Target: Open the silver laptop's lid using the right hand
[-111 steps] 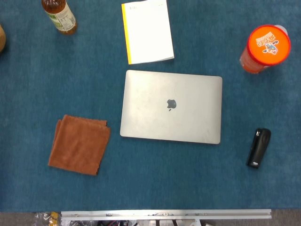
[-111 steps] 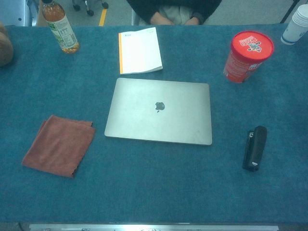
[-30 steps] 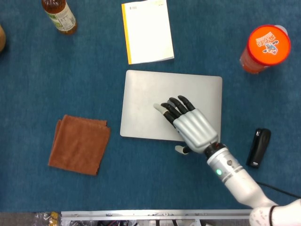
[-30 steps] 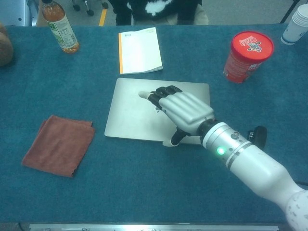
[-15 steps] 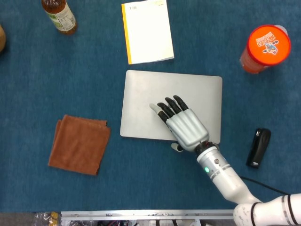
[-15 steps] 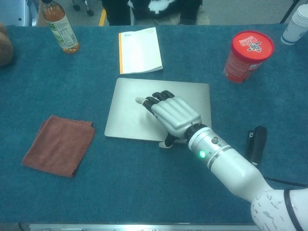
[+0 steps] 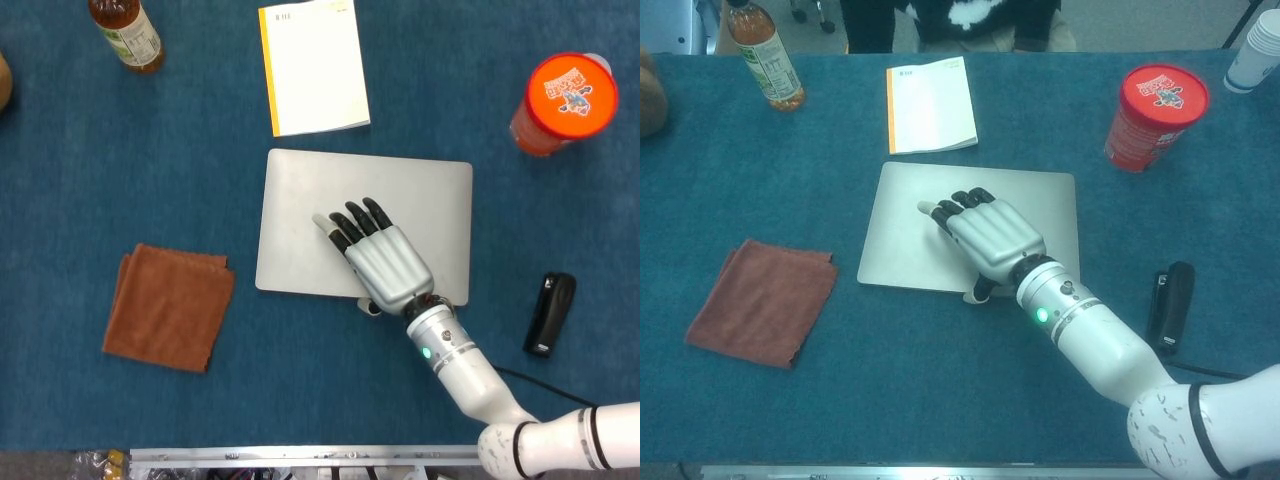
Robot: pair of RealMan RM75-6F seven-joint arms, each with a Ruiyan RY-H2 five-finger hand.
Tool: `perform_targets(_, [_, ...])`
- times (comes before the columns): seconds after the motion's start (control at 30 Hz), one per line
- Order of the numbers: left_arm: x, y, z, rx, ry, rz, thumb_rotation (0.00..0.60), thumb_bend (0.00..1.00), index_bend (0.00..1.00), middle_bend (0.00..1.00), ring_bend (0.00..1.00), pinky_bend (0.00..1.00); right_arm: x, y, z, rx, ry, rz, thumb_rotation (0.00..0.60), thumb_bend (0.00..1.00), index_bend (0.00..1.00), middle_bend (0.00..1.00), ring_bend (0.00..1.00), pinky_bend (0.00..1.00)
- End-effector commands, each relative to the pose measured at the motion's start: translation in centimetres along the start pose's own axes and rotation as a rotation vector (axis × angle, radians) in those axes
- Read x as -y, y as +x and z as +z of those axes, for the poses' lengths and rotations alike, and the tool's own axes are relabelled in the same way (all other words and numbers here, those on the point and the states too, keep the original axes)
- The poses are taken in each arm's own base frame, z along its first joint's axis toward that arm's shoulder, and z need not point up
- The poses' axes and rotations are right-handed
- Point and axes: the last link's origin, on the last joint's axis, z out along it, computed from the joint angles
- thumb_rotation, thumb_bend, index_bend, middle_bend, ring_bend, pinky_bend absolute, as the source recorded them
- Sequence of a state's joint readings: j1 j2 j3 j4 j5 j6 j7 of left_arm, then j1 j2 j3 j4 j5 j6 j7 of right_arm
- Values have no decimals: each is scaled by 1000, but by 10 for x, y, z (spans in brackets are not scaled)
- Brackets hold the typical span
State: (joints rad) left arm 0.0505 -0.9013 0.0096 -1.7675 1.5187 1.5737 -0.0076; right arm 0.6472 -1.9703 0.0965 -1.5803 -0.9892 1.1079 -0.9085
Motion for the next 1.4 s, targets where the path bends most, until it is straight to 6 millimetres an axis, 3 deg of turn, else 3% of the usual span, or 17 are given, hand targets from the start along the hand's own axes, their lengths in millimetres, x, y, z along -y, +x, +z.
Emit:
perform_targets(0.03, [0,0,0,0,0,0,600,469,156,96,2,0,1,0,0,3,1,5,600,30,62,132,0,64])
perform_targets(0.43, [2,0,0,-1,2,-4,600,469,156,96,2,0,3,-3,5,3,-5,-13,600,43,62,132,0,64])
perform_targets(0.97, [4,-4,3,-3,-19,-1,600,469,156,96,2,0,7,-2,5,-1,-1,-32,600,401,62,132,0,64])
perform_targets(1.13, [8,-6,6,9,-9,-5,600,469,156,96,2,0,9,6,5,-22,4,-50,600,460,62,132,0,64])
perform_targets(1.4, [10,-15,12,72,-28,-5,600,469,156,94,2,0,8,26,7,-65,-4,-80,600,462,61,132,0,64])
